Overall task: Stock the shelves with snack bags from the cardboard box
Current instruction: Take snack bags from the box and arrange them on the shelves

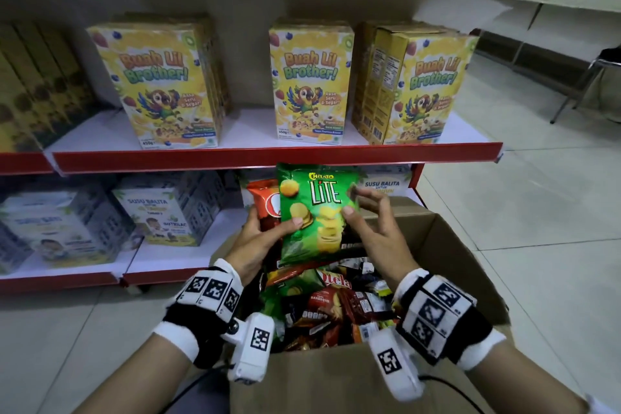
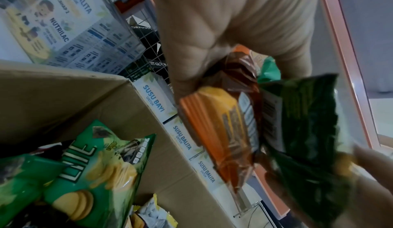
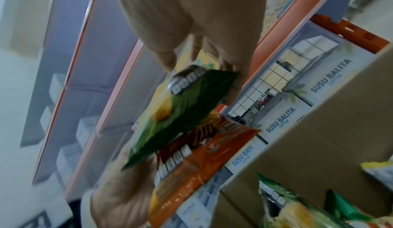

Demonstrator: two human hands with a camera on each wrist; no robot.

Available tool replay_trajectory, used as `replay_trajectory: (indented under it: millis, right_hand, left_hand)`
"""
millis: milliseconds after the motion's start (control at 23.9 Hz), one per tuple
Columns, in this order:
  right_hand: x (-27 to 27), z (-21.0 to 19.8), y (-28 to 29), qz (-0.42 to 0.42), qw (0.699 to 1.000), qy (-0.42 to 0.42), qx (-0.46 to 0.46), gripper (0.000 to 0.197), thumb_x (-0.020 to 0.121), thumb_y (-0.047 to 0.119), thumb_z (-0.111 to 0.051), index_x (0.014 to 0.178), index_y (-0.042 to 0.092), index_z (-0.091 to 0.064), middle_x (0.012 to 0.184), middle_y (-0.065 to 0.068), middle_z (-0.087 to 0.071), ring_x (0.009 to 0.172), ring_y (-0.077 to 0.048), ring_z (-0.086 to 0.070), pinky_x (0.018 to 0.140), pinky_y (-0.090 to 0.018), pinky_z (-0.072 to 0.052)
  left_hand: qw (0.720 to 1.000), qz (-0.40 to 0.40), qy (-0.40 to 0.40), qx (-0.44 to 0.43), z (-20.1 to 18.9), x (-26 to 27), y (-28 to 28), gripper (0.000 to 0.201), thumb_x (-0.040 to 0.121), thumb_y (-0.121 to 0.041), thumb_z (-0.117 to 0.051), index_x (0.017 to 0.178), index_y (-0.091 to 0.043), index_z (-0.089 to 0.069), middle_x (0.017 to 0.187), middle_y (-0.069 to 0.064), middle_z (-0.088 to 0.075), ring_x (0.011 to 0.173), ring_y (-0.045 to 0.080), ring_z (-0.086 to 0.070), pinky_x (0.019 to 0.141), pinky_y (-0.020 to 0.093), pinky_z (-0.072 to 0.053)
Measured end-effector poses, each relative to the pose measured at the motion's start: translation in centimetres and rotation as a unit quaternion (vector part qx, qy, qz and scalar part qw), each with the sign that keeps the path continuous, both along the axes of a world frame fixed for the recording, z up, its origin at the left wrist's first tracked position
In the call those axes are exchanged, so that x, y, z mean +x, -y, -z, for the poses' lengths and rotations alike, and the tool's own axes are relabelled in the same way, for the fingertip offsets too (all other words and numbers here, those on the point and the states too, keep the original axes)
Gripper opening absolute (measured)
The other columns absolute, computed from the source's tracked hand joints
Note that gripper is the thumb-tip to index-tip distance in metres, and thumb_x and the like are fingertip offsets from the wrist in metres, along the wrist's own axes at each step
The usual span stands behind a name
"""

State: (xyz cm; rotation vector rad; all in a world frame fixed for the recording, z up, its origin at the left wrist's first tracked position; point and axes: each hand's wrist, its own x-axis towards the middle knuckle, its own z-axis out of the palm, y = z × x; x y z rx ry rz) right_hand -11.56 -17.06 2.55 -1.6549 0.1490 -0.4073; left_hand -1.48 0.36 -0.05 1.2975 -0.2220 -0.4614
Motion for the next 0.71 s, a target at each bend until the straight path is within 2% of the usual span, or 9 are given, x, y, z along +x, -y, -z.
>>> replay_trajectory:
  millis: [126, 209, 293, 335, 418, 502, 586, 628, 711]
  right_hand:
    - [0.7, -0.4, 0.9, -0.043, 0.991, -0.076, 0.099, 0.063, 0.062, 0.05, -0.075, 0.117, 0.024, -0.058, 0.119, 0.0, -0.066, 0.112, -0.021, -0.062, 0.105, -0.043, -0.043]
    - [0.6, -0.5, 1.3, -0.044, 0.994, -0.073, 0.069, 0.059, 0.065, 0.043, -0.075, 0.114, 0.014, -0.061, 0.112, -0.007, -0.07, 0.107, -0.026, -0.065, 0.104, -0.049, -0.043]
    - [0.6, -0.5, 1.3, -0.028, 0.998, -0.051, 0.033, 0.051, 0.071, 0.035, -0.073, 0.114, 0.013, -0.057, 0.114, -0.012, -0.067, 0.108, -0.028, -0.063, 0.103, -0.049, -0.043]
    - [0.7, -0.5, 1.3, -0.03, 0.998, -0.041, 0.02, 0.046, 0.075, 0.031, -0.072, 0.115, 0.015, -0.055, 0.115, -0.011, -0.066, 0.108, -0.027, -0.063, 0.103, -0.047, -0.044]
    - [1.1, -0.8, 1.2, -0.048, 0.998, -0.042, -0.021, 0.038, 0.079, 0.031, -0.07, 0.112, 0.022, -0.053, 0.112, -0.004, -0.066, 0.107, -0.021, -0.062, 0.1, -0.04, -0.046]
    - [1.5, -1.3, 1.3, -0.079, 0.992, -0.071, -0.067, 0.044, 0.078, 0.05, -0.062, 0.114, 0.026, -0.055, 0.111, 0.005, -0.065, 0.106, -0.014, -0.061, 0.094, -0.031, -0.047]
    - [2.6, -1.3, 1.6, -0.083, 0.986, -0.107, -0.099, 0.061, 0.081, 0.065, -0.041, 0.125, 0.026, -0.055, 0.117, 0.012, -0.061, 0.108, -0.007, -0.056, 0.091, -0.024, -0.042]
    - [3.3, -1.0, 1.9, -0.067, 0.985, -0.126, -0.092, 0.063, 0.085, 0.065, -0.032, 0.129, 0.025, -0.053, 0.117, 0.011, -0.06, 0.107, -0.008, -0.055, 0.091, -0.025, -0.042]
    - [4.8, 0.2, 2.4, -0.036, 0.985, -0.157, -0.057, 0.05, 0.096, 0.051, -0.033, 0.13, 0.019, -0.051, 0.108, 0.001, -0.063, 0.091, -0.016, -0.061, 0.083, -0.033, -0.047]
  left_hand:
    - [0.997, 0.053, -0.006, -0.053, 0.2, -0.1, 0.0, 0.082, 0.063, -0.013, -0.082, 0.134, -0.021, -0.043, 0.12, 0.008, -0.067, 0.108, 0.026, -0.066, 0.079, 0.036, -0.056]
    - [0.992, 0.09, -0.011, -0.091, 0.1, -0.2, 0.1, 0.082, 0.053, -0.025, -0.09, 0.125, -0.024, -0.051, 0.112, 0.004, -0.071, 0.102, 0.023, -0.068, 0.078, 0.036, -0.056]
    - [0.992, 0.101, 0.006, -0.081, -0.2, -0.5, 0.4, 0.086, 0.038, -0.044, -0.094, 0.112, -0.026, -0.053, 0.086, -0.004, -0.072, 0.08, 0.012, -0.069, 0.071, 0.027, -0.054]
    - [0.993, 0.094, 0.02, -0.067, -0.2, -0.6, 0.7, 0.085, 0.035, -0.049, -0.093, 0.106, -0.027, -0.052, 0.078, -0.005, -0.069, 0.071, 0.009, -0.067, 0.067, 0.024, -0.054]
    - [0.997, 0.055, 0.023, -0.041, 0.0, -0.5, 1.1, 0.078, 0.034, -0.047, -0.094, 0.098, -0.03, -0.052, 0.088, 0.002, -0.071, 0.075, 0.014, -0.07, 0.07, 0.029, -0.056]
    - [0.999, -0.002, 0.02, -0.026, 0.4, 0.2, 1.0, 0.065, 0.038, -0.044, -0.093, 0.091, -0.035, -0.057, 0.106, 0.01, -0.07, 0.09, 0.024, -0.071, 0.077, 0.038, -0.057]
    - [0.997, -0.06, 0.038, 0.002, 0.8, 1.1, 0.0, 0.055, 0.041, -0.048, -0.09, 0.085, -0.04, -0.059, 0.105, 0.005, -0.069, 0.096, 0.025, -0.069, 0.082, 0.039, -0.055]
    - [0.995, -0.085, 0.045, 0.015, 1.0, 1.8, -0.7, 0.054, 0.041, -0.05, -0.089, 0.085, -0.041, -0.059, 0.103, 0.002, -0.067, 0.098, 0.023, -0.068, 0.086, 0.039, -0.054]
    - [0.991, -0.125, 0.047, 0.019, 1.5, 3.0, -2.3, 0.057, 0.037, -0.054, -0.089, 0.085, -0.041, -0.06, 0.097, -0.005, -0.066, 0.094, 0.017, -0.068, 0.083, 0.035, -0.054]
